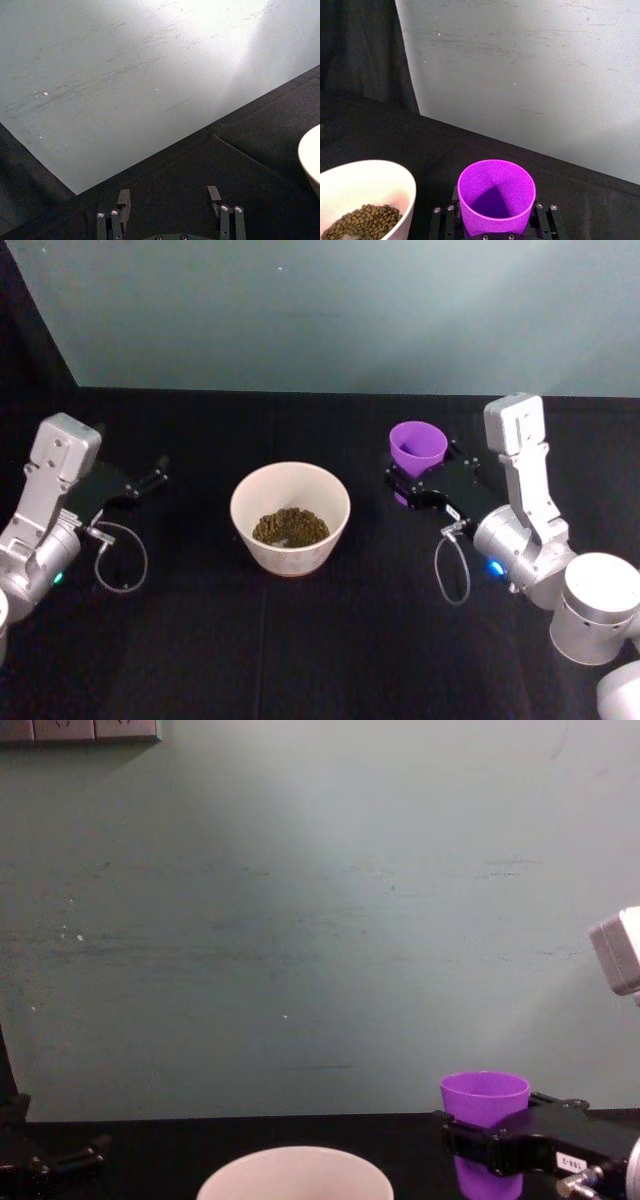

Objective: Pick up the cup and pour the mung beans from the cup into the bowl.

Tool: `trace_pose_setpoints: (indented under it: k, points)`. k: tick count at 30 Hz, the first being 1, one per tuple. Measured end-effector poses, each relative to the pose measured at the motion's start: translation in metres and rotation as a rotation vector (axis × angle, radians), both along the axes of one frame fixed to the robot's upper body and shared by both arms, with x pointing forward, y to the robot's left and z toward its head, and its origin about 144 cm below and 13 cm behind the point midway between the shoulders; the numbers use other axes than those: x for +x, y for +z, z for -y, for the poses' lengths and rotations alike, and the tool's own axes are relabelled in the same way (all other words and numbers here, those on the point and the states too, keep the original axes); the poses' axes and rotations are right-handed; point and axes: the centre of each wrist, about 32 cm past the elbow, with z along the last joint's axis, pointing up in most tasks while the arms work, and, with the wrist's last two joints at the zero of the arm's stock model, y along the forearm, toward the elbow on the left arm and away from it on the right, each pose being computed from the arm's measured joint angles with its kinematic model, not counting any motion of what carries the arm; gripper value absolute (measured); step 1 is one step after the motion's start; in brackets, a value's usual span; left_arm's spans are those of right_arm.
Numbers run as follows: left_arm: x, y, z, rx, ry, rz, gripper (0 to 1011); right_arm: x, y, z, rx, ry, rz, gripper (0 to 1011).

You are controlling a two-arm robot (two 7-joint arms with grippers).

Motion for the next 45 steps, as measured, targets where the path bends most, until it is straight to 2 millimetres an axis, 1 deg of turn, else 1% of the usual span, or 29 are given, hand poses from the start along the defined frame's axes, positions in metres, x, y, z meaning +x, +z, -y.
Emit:
trace_pose_setpoints:
  k: [20,24,31,40,45]
  points:
    - [0.000,0.000,0.000,0.000,0.000,0.000,1000,0.000,0.000,0.000,-0.008,0.000,0.000,731]
    - [0.000,0.000,0.000,0.000,0.000,0.000,1000,0.001,0.006,0.004,-0.002,0.003,0.012,731]
    - [0.000,0.000,0.000,0.000,0.000,0.000,1000,-0.002,0.006,0.012,0.024,0.023,0.073,731]
    - [0.000,0.000,0.000,0.000,0.000,0.000,1000,0.003,-0.007,0.025,0.067,0.091,0.101,731]
    - [0.000,0.000,0.000,0.000,0.000,0.000,1000,0.007,-0.019,0.030,0.058,0.108,0.086,731]
